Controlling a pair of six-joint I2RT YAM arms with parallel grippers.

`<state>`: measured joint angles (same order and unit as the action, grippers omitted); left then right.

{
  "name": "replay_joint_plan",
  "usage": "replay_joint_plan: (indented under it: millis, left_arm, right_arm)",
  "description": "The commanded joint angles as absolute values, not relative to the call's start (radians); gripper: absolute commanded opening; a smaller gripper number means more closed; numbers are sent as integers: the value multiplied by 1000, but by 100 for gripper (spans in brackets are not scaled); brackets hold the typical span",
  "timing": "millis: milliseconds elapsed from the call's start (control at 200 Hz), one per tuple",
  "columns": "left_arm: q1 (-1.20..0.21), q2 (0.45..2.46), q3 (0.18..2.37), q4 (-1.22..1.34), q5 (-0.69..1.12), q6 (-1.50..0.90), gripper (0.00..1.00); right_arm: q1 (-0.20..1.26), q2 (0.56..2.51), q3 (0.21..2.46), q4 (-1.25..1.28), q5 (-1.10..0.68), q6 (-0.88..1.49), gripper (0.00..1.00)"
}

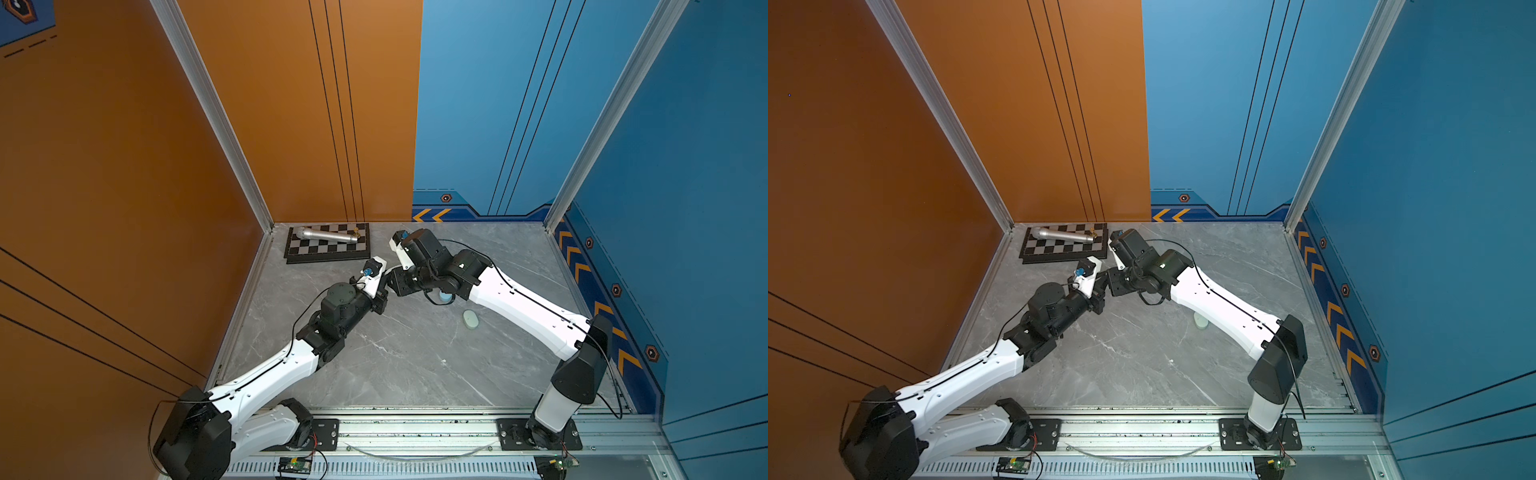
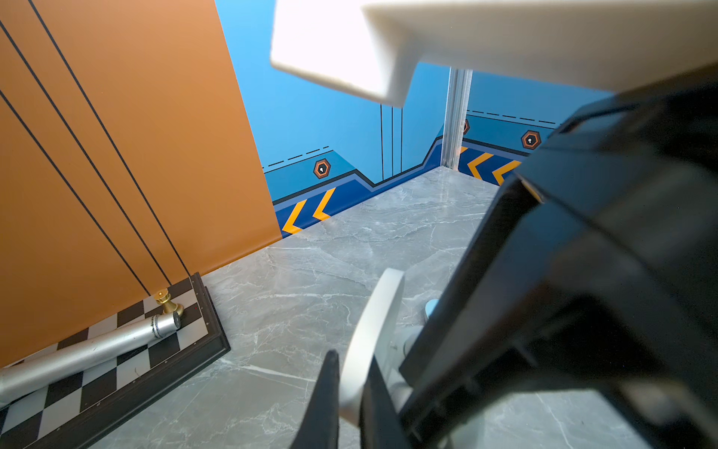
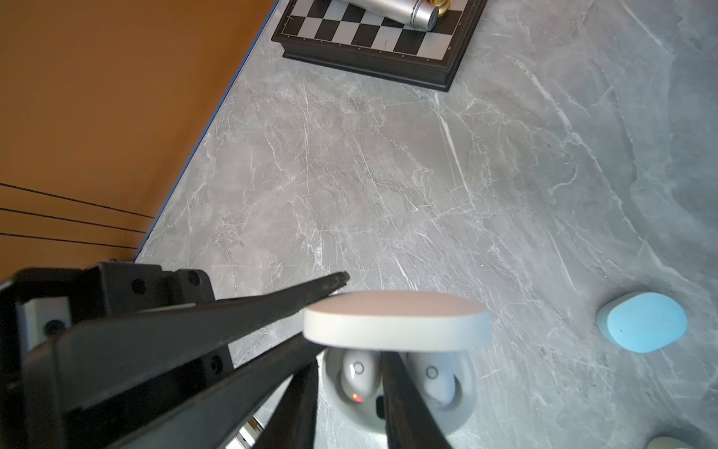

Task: Insert wireless bluetooth earbuds into charging case
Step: Insert the wireless bluetooth earbud into the charging case, then place the charging case at the center of the table.

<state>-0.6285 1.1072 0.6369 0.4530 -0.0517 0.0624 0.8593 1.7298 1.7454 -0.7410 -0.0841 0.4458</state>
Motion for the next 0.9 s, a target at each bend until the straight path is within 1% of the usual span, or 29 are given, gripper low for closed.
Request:
replay_joint_plan:
  millis: [0,60,220,350,365,435,546,651,896]
  left_arm:
    - [-634,1085,658,495,-40,58,0]
    - [-634,1084,655,495,-40,57,0]
    - [-632,1102,658,495,4,66,0]
    - [-633,1147,669,495,120,83,0]
    - [-635,1154,672,495,134,85,0]
    - [-648,1196,686,495,199,101,0]
    - [-706,1276,712,495,255,154,0]
    - [-786,1367,740,495,266,213,0]
    - [-935,1577,786,552,211,302,0]
  right_arm:
    - [863,1714,1777,-742,-70,436,36]
    - [847,1680,1778,-742,-76,447,40]
    - [768,1556,1738,-742,-92,489,44]
    - [709,1453,1663,-740,-46,513,46]
    - [678,1441,1649,-739,-35,515,47]
    - [631,1393,1582,-727,2,538,48]
    - [556,1344,1460,-696,20,600,48]
    - [514,1319,1356,-658,26,631,48]
    - [458,1302,1207,-606,12,659,48]
